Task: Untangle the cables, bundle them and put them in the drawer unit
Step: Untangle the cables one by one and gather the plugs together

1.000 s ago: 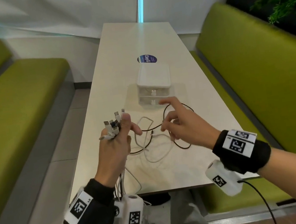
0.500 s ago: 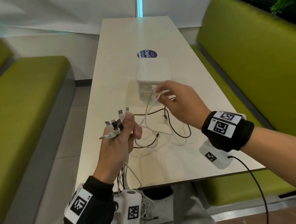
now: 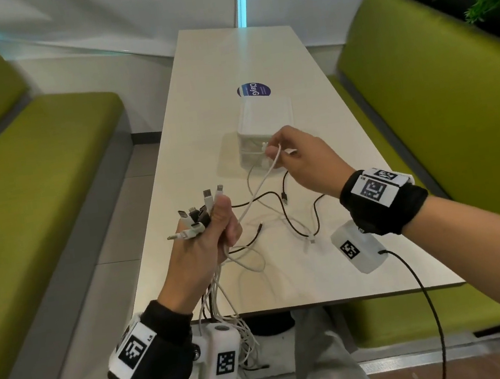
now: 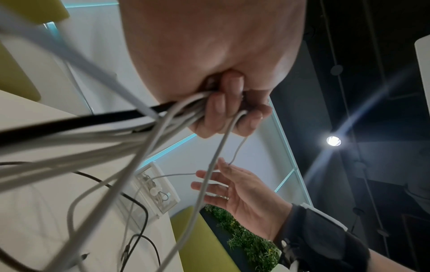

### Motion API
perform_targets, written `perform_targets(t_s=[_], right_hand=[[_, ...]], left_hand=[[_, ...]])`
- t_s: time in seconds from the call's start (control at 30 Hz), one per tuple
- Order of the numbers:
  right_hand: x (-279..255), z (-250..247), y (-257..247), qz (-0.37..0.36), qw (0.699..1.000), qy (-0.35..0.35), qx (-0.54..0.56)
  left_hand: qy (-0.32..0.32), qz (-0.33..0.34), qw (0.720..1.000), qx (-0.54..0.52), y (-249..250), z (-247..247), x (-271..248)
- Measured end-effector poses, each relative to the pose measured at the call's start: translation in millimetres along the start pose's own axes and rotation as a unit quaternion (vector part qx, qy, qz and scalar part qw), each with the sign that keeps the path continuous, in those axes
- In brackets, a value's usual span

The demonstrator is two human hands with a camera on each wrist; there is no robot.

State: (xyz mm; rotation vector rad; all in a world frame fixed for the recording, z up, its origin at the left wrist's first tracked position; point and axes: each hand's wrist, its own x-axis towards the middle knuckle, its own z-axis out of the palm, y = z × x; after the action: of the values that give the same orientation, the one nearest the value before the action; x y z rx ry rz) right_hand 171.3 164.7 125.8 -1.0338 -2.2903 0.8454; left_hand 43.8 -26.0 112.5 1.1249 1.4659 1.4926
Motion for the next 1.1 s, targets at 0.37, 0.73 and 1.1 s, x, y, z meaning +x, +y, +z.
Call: perform_targets(t_s=[0.37, 0.73, 1.1], right_hand=[[-9, -28, -6, -0.189, 0.98, 0.038, -0.04], [-51, -57, -42, -0.185, 0.982, 0.035, 0.017], [-78, -61, -67, -0.077, 0.974, -0.11, 0.185]], left_hand=[[0.034, 0.0, 0.999, -0.001, -10, -6, 9], [0.121, 0.046, 0.992, -0.006, -5, -5, 3], [0.161, 0.064, 0.983, -0.067, 7, -8, 0]])
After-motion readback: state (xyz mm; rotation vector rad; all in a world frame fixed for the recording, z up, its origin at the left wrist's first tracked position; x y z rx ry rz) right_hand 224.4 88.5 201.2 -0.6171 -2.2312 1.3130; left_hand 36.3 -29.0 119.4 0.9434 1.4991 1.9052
